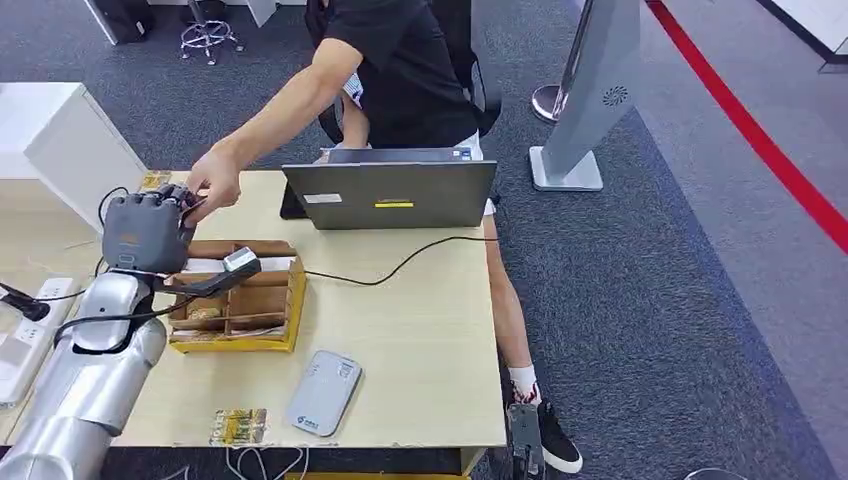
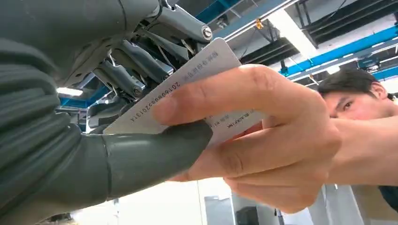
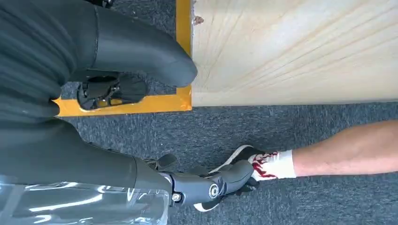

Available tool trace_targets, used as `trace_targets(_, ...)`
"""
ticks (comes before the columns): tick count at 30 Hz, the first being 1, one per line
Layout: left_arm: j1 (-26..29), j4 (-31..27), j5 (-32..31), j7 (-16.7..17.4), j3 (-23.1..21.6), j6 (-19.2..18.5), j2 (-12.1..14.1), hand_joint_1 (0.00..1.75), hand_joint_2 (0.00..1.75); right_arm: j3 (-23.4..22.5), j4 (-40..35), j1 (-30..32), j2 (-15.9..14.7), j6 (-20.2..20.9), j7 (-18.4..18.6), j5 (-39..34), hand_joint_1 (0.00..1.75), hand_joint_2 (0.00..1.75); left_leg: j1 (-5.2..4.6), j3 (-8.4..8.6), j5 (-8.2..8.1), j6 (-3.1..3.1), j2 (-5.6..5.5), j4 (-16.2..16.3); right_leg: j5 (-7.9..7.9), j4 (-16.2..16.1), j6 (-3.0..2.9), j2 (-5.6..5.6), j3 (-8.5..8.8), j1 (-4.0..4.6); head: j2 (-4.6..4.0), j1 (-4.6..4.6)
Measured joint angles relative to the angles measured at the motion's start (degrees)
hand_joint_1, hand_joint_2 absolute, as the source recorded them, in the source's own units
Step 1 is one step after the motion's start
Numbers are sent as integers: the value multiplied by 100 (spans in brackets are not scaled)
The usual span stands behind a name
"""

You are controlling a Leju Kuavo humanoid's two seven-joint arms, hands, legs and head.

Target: Pass the card to the sensor for recognition and then transmit it.

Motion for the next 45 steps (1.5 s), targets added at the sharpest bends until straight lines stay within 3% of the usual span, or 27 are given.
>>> trace_targets(8,-31,59,-20,9,-2,11,-20,175,175,0,0,-1,20,7,-7,0,0,175,1,-1,-11,-3,54,-2,2,3,-1,53,-22,0,0,-2)
trace_targets(9,-31,59,-24,22,0,11,-24,148,175,0,0,-1,24,7,-9,0,0,175,1,-2,-13,-6,58,-4,2,3,-1,57,-24,1,0,-2)
trace_targets(10,-31,59,-28,44,-2,13,-24,28,175,0,0,-1,26,7,-11,0,0,175,1,-1,-13,-6,61,-5,2,3,-2,61,-26,1,0,-2)
trace_targets(11,-30,57,-16,52,-2,20,-24,0,175,0,0,-1,26,7,-15,0,0,175,1,-2,-15,-8,64,-7,2,3,-2,66,-28,0,0,-2)
trace_targets(35,511,-516,-158,-5,-2,326,-15,0,175,-7,0,2,26,-7,-55,-55,0,175,0,-8,-9,-8,44,-13,4,1,-1,41,-28,0,0,-4)
trace_targets(38,1075,-1260,-451,-76,-15,310,-63,0,175,-35,0,11,26,-37,-195,-201,0,175,-4,-7,-12,-6,46,-14,3,-1,-2,43,-28,-4,0,-4)
trace_targets(41,2036,-2256,-1192,175,-191,326,-162,0,175,-120,0,40,24,-77,-359,-352,0,175,-6,-7,-23,-5,50,-14,-3,-9,-1,47,-29,-8,0,0)
trace_targets(45,3211,-3222,-1211,284,-586,384,-297,0,175,-249,0,100,7,-103,-476,-428,0,175,-5,-19,-32,8,44,-14,-11,-24,7,39,-29,-8,0,17)
